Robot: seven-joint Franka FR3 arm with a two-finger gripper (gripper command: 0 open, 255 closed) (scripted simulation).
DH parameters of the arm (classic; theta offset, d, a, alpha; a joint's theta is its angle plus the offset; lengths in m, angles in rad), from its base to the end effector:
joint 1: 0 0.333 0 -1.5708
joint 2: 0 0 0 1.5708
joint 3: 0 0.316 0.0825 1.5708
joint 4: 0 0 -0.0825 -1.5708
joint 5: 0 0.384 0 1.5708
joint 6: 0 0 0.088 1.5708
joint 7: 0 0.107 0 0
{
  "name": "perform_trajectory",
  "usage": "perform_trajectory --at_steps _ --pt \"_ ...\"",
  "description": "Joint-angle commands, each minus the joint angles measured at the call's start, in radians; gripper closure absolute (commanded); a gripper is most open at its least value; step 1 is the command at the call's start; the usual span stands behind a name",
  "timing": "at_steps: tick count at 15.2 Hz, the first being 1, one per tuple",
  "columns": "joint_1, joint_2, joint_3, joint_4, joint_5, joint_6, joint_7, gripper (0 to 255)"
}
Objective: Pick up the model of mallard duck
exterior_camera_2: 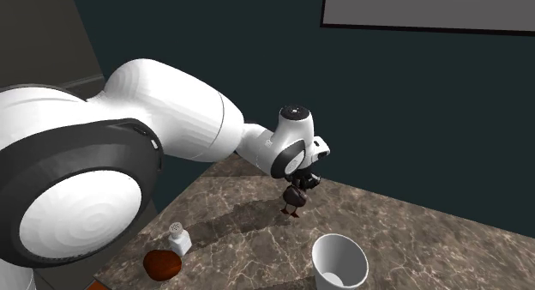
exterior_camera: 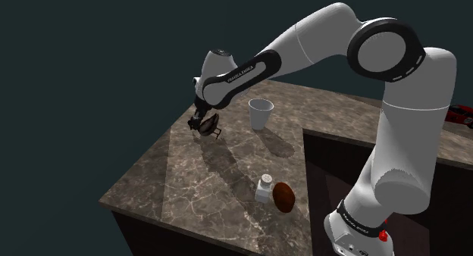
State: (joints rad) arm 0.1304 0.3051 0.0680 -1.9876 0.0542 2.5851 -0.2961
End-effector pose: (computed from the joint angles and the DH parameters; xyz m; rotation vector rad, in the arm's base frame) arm 0.6196 0.1214 0.3411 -2.9913 -0.6792 -0.4558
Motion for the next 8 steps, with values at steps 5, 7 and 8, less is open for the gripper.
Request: perform_trajectory --at_steps 5,7,8 --pt "0.0 -0.031 0.0 0.014 0.0 -0.044 0.003 255" --pt "0.0 -0.045 0.0 0.023 -0.001 -0.067 0.004 255" --pt "-0.001 -0.052 0.0 0.028 -0.001 -0.079 0.004 255"
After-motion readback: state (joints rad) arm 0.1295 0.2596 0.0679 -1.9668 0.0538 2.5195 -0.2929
